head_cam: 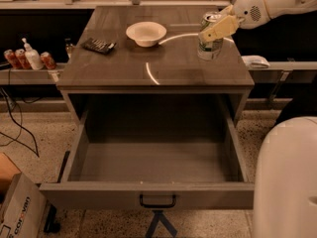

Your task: Pick 7up can from top drawer and place on counter

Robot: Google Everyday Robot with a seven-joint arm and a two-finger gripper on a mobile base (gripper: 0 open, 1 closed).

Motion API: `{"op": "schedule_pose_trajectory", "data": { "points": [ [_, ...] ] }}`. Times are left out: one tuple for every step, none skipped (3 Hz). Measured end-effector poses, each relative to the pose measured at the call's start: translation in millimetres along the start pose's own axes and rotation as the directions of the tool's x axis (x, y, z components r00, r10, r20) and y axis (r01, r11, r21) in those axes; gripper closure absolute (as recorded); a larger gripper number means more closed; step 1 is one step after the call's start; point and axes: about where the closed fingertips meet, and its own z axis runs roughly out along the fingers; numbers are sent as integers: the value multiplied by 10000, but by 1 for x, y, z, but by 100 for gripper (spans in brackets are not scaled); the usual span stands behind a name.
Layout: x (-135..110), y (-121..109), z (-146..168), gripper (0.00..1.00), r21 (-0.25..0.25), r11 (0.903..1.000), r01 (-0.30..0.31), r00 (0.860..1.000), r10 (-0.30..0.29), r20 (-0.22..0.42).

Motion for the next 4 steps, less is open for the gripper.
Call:
{"op": "schedule_pose_trajectory", "data": {
  "points": [
    [10,-15,16,100,164,9971,-738,9966,743,-359],
    [24,-25,34,98,177,9893,-1448,9880,1455,-520],
    [29,-37,35,74,295,9819,-1870,9823,1866,161],
    [29,-37,39,51,254,9822,-1863,9825,1860,126]
  ]
}}
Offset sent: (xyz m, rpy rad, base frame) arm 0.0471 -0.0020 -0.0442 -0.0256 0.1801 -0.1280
